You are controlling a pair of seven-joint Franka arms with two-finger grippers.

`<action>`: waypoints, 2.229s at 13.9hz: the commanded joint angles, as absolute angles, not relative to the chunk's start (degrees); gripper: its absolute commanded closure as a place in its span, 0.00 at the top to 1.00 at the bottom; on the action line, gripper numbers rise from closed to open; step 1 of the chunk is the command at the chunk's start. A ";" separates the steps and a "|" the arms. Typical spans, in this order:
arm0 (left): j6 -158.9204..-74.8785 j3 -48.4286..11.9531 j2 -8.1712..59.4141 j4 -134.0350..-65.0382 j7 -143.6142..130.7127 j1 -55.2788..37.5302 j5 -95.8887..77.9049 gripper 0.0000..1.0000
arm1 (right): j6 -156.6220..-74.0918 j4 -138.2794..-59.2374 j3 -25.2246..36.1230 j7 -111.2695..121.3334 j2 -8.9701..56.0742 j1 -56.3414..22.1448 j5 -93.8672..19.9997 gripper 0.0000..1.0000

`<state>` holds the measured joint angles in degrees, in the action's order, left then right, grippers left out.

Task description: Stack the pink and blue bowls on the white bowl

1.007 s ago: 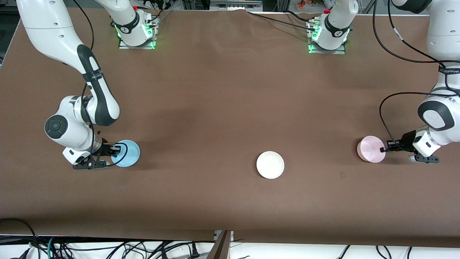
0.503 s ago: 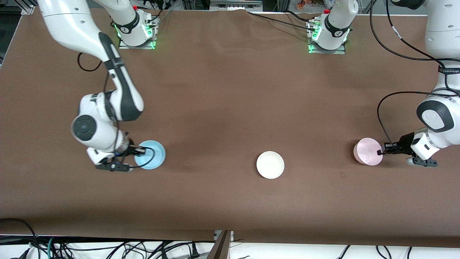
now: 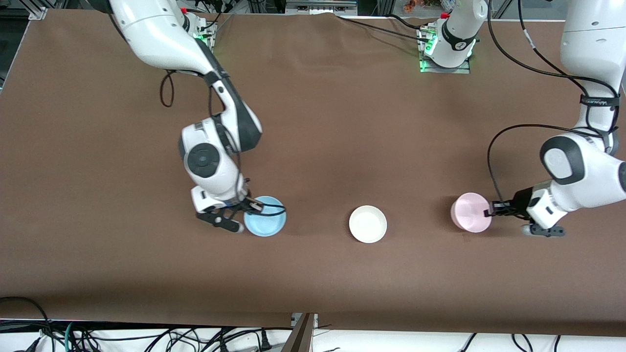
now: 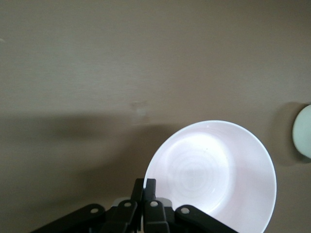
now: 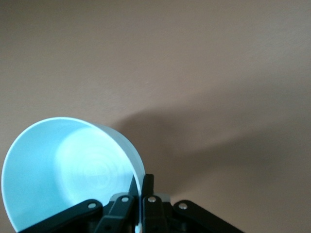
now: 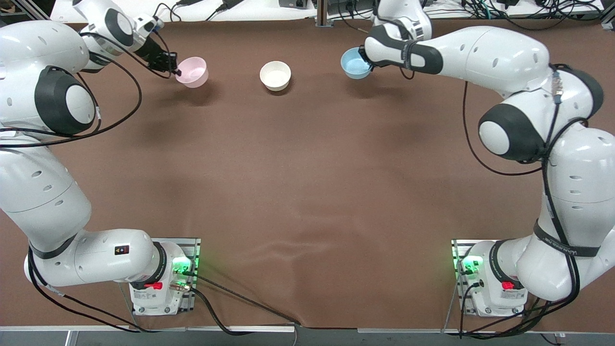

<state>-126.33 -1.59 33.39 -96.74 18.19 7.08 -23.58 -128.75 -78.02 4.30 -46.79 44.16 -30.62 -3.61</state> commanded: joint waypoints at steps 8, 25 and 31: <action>-131.83 -12.30 34.10 -95.98 -11.40 2.56 -12.05 0.00 | -127.79 -73.30 5.01 -47.90 47.28 -30.14 -3.60 0.00; -138.24 -13.27 42.10 -87.89 -22.85 -9.40 -4.14 0.00 | -129.73 -69.61 4.83 -50.36 50.10 -31.64 -4.04 0.00; -138.69 -13.18 42.71 -87.71 -22.85 -9.32 -4.22 0.00 | -130.78 -69.52 4.83 -50.36 50.19 -31.73 -4.04 0.00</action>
